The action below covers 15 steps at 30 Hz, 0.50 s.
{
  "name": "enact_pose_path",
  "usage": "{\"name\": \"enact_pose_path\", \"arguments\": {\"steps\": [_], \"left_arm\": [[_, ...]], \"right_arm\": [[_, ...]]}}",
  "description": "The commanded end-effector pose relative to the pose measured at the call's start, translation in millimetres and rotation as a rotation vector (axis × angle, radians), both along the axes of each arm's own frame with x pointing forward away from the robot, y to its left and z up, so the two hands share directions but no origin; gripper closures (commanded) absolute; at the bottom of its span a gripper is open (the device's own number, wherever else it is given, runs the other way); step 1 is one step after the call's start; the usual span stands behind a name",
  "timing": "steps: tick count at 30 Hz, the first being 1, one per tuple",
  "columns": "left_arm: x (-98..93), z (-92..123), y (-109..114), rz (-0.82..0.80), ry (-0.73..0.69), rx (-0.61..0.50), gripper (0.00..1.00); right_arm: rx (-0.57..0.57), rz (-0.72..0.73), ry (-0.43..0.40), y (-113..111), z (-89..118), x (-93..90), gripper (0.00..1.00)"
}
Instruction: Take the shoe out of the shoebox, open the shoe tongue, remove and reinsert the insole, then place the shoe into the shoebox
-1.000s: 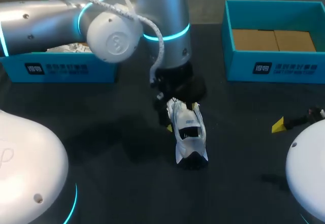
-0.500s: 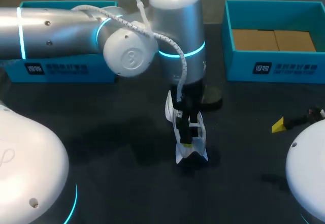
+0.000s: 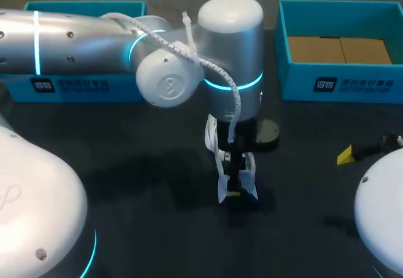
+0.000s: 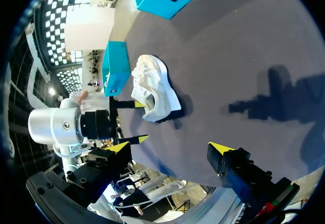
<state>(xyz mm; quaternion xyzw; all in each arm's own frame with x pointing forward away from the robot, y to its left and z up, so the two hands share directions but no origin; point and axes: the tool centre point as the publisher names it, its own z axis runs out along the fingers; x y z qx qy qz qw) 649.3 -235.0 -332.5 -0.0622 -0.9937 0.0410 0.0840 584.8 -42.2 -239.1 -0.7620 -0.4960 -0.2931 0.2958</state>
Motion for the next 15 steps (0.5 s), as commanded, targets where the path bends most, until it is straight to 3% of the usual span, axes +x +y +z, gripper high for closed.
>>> {"name": "enact_pose_path", "arguments": {"steps": [1, 15], "left_arm": [[2.6, -12.7, -7.6, 0.005, 0.017, 0.019, 0.00], [-2.9, -40.7, -11.8, 0.019, 0.033, 0.063, 0.00]], "right_arm": [[-0.005, -0.002, 0.002, 1.0, 0.7, -1.1, 0.00], [-0.005, -0.002, 0.002, 1.0, 0.7, -1.1, 0.00]]}}
